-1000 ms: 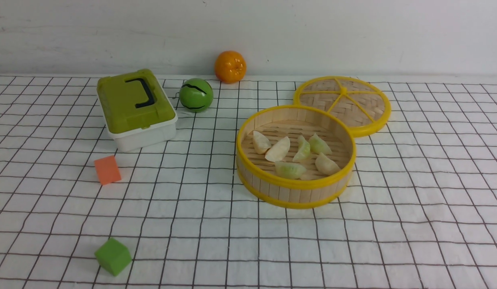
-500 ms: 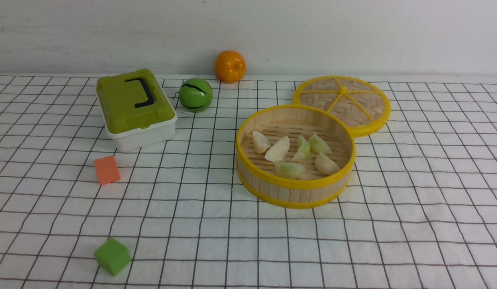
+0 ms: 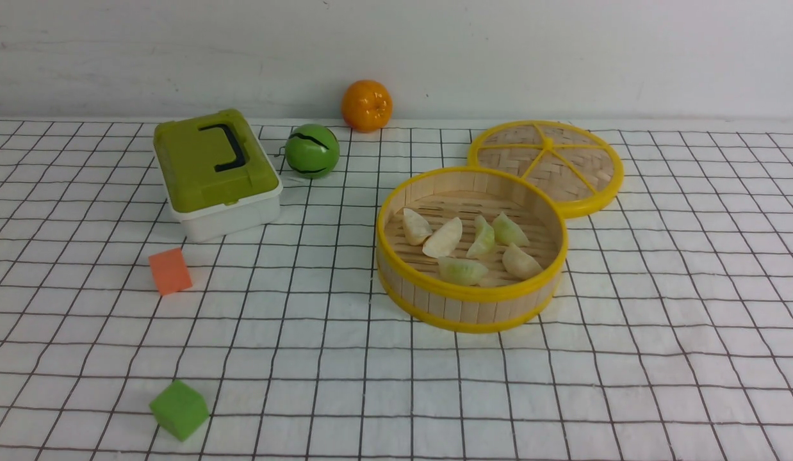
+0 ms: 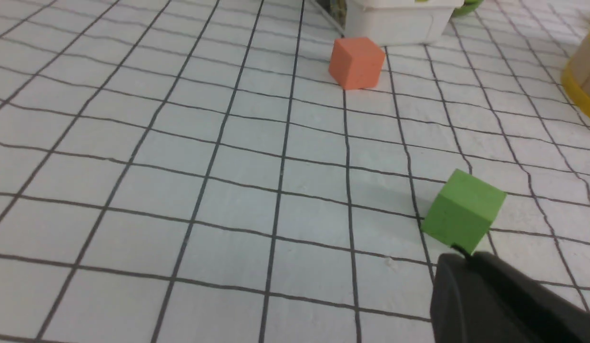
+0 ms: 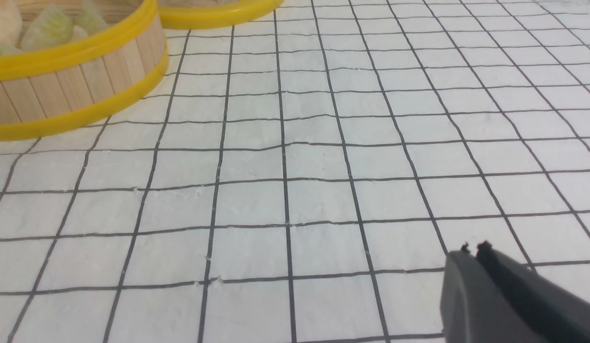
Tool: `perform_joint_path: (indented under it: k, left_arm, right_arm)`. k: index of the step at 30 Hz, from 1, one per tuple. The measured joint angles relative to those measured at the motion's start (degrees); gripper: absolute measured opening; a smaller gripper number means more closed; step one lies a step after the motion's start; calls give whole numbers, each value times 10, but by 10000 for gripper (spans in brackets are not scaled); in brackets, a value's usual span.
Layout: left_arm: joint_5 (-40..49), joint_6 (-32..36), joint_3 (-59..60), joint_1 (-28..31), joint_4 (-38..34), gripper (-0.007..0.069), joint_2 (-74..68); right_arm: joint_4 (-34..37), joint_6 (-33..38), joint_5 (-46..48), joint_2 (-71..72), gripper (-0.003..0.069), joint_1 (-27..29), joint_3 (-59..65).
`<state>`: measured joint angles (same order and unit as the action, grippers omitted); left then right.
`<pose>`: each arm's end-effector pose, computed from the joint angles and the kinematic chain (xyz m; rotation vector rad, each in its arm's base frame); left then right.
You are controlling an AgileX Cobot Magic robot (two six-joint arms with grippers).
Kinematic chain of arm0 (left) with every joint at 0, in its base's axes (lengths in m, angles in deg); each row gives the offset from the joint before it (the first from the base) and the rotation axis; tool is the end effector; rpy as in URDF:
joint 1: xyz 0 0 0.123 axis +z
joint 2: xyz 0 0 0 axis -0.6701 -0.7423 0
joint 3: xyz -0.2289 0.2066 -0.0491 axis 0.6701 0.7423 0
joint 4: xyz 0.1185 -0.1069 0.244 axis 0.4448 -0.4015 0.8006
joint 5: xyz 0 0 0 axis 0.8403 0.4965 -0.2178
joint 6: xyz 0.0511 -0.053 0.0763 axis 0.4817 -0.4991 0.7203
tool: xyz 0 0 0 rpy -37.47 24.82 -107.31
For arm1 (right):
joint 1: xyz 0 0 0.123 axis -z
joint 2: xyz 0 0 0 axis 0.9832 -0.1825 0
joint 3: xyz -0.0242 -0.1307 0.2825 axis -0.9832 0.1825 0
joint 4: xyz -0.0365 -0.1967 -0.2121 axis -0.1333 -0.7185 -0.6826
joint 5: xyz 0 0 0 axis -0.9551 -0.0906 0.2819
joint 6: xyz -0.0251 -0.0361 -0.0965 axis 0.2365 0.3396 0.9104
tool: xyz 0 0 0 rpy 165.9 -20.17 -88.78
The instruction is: Put the dumplings into the steamer on the table with the white tablecloth.
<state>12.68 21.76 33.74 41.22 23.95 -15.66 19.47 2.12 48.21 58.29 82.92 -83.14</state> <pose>0.0806 0.0005 0.1665 -0.1628 1.8519 -0.1194 0.0793 -0.0070 0.1676 0.1407 1.8701 -0.0097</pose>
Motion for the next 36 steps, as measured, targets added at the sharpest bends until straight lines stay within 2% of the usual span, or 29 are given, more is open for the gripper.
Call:
perform_joint_path:
  k: [7,36]
  left_arm:
    - [3,0,0,43,1,-13,0]
    - [-1,0,0,43,0,-13,0]
  right_arm:
    - [0,0,0,0,31,0,0]
    - [0,0,0,0,72,0,0]
